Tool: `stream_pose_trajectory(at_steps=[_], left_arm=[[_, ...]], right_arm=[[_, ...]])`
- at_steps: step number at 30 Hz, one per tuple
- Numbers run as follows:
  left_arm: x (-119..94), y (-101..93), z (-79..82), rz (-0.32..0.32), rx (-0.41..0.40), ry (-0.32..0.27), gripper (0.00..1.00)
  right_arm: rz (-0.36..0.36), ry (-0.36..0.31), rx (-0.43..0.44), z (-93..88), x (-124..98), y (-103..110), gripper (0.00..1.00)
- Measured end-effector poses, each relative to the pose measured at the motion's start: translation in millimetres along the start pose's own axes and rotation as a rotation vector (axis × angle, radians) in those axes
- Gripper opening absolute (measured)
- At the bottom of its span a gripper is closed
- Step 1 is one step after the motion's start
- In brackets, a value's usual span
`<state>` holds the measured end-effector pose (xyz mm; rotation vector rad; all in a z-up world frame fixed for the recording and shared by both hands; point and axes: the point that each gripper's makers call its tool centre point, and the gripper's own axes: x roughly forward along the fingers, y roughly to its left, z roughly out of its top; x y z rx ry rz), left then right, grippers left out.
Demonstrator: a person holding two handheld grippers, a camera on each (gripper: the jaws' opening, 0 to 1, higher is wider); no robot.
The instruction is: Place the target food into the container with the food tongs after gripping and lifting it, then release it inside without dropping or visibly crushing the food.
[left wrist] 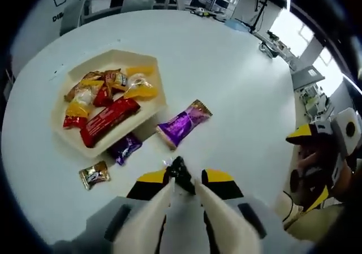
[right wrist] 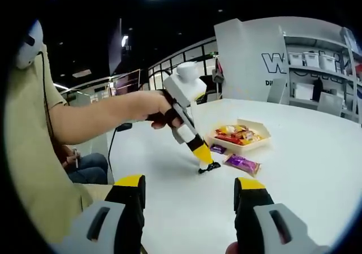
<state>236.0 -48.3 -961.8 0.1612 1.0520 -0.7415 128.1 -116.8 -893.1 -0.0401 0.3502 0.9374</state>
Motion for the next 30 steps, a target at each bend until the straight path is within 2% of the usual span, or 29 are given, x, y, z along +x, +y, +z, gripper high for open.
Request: stream_pose_trajectory(at_steps=[2, 5, 10, 11, 22, 27, 29, 30], left_arm=[[-1, 0.4, 0.0, -0.003, 0.022, 0.000, 0.21], [-3, 0.8, 0.1, -0.012, 0.116, 0.004, 0.20], [-5, 0.3, -1.7, -0.023, 0.215, 0.014, 0.18], [-5, -0.6, -3.3, -0.034, 0.259, 0.024, 0.18], [-10, -0.8, -10.5, -0.069, 0.397, 0.067, 0.18], [-10, -1.5, -8.7, -0.074, 0.335, 0.056, 0.20], [-10, -1.3, -6.7, -0.074, 0.290, 0.045, 0.20], [-11, -3.1, -5.7, -0.077, 0.239, 0.039, 0.21]], right_arm=[[-0.001, 0.002, 0.000, -0.5, 0, 0, 0.61], [-0.001, 0.002, 0.001, -0.9, 0, 0, 0.61], [0.001, 0.002, 0.005, -2.3, 1, 1, 0.61], [0.003, 0.003, 0.004, -2.6, 1, 1, 0.61], [0.000, 0.005, 0.004, -3.4, 0, 0, 0.61], [0.001, 0.005, 0.004, -3.1, 1, 1, 0.61], [0.002, 0.002, 0.004, -2.5, 2, 1, 0.61], [0.002, 0.003, 0.004, -2.6, 2, 1, 0.61]])
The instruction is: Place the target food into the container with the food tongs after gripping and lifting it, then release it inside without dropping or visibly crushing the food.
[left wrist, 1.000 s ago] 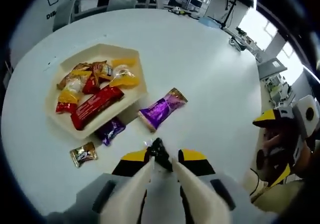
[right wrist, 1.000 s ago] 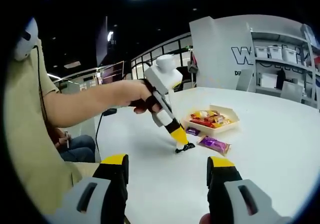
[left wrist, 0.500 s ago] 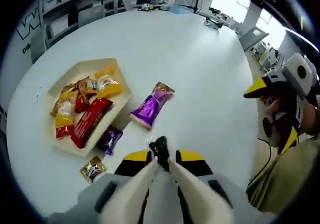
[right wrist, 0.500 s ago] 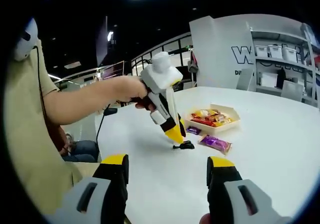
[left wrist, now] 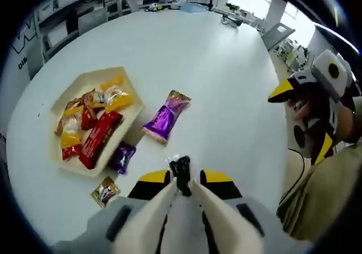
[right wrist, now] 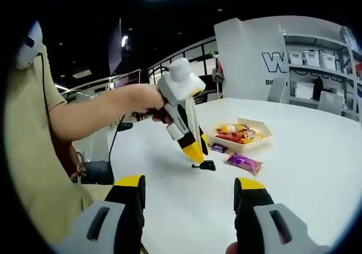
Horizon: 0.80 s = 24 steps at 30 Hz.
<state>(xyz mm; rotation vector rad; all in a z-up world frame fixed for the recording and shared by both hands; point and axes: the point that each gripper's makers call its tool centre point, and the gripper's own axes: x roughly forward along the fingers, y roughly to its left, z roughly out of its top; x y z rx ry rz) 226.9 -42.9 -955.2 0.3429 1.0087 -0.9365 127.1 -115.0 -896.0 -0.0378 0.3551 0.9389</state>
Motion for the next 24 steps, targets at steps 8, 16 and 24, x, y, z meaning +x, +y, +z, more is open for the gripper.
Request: stream_pose_trajectory(at_steps=[8, 16, 24], left_arm=[[2, 1.4, 9.2, 0.012, -0.106, -0.041, 0.22], [6, 4.9, 12.6, 0.048, -0.119, -0.051, 0.22], [10, 1.3, 16.0, 0.071, -0.108, -0.062, 0.23]], right_arm=[[-0.001, 0.003, -0.002, -0.3, 0, 0, 0.61], [-0.004, 0.001, -0.004, 1.0, -2, -1, 0.61], [-0.003, 0.000, -0.004, 2.2, -2, -2, 0.61]])
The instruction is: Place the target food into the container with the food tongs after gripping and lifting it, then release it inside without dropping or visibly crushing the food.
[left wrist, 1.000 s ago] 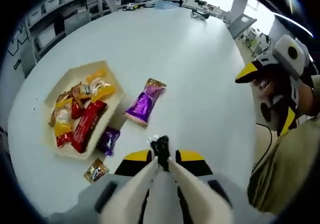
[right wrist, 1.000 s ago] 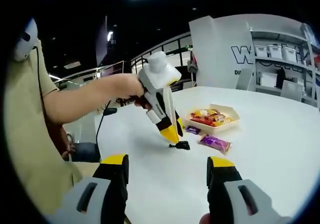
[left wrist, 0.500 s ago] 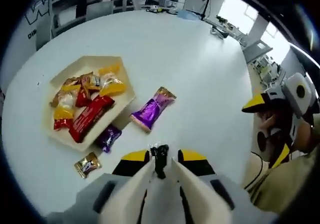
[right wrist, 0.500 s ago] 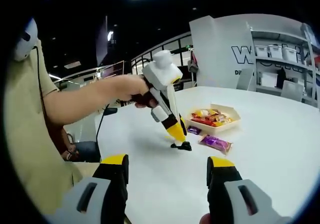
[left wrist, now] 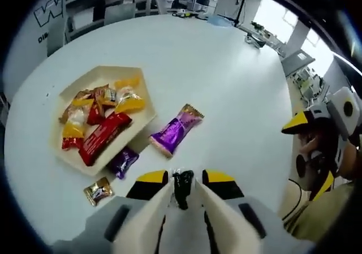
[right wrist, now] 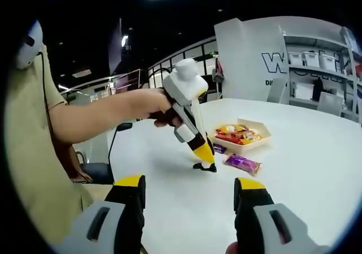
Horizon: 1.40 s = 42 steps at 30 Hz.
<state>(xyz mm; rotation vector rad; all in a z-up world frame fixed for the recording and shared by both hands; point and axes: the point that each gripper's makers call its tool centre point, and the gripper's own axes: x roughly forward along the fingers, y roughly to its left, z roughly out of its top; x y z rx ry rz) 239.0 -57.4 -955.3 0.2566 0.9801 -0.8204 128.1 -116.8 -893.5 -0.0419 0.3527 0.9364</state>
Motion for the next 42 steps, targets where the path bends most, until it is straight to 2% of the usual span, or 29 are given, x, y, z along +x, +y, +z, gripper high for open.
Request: stream_pose_trajectory(at_steps=[11, 26, 42], left_arm=[[6, 0.0, -1.4, 0.025, 0.048, 0.003, 0.23], [9, -3.6, -3.6, 0.014, 0.105, 0.005, 0.21], [-3, -0.7, 0.3, -0.002, 0.136, -0.018, 0.19]], right_arm=[[0.000, 0.000, -0.002, 1.3, 0, -1, 0.61], [0.003, 0.001, -0.003, 0.9, 1, -1, 0.61], [0.005, 0.005, -0.002, -0.9, 2, 0, 0.61]])
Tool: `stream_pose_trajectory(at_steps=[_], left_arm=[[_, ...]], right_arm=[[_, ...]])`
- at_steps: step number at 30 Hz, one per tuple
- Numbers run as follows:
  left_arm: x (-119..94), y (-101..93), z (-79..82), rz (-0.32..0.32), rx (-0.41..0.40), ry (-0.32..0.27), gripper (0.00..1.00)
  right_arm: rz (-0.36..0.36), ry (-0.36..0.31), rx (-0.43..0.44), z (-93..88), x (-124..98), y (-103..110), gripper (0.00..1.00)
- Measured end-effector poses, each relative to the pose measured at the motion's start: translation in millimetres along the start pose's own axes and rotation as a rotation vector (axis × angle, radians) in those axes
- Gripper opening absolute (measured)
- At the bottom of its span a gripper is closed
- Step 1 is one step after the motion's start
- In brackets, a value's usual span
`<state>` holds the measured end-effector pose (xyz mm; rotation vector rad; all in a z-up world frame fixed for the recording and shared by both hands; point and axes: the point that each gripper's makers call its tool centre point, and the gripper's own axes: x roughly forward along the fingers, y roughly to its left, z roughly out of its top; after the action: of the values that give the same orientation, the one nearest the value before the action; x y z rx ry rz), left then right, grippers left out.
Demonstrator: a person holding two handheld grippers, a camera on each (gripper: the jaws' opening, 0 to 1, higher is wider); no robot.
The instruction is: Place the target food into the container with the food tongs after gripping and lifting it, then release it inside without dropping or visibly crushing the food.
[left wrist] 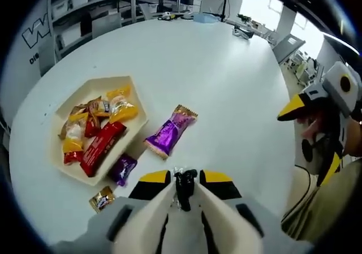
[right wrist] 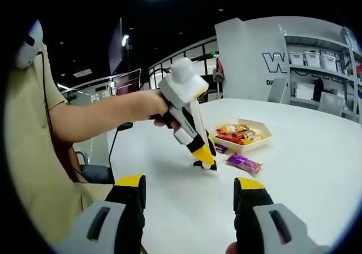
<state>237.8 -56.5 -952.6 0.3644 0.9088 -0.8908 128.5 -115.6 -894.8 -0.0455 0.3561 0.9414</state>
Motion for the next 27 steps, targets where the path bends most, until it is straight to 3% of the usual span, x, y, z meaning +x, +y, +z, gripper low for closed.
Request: stream_pose_trajectory(at_steps=[27], left_arm=[[-34, 11.5, 13.2, 0.004, 0.027, -0.048, 0.19]], right_arm=[[0.000, -0.002, 0.000, 0.7, 0, 0, 0.61]])
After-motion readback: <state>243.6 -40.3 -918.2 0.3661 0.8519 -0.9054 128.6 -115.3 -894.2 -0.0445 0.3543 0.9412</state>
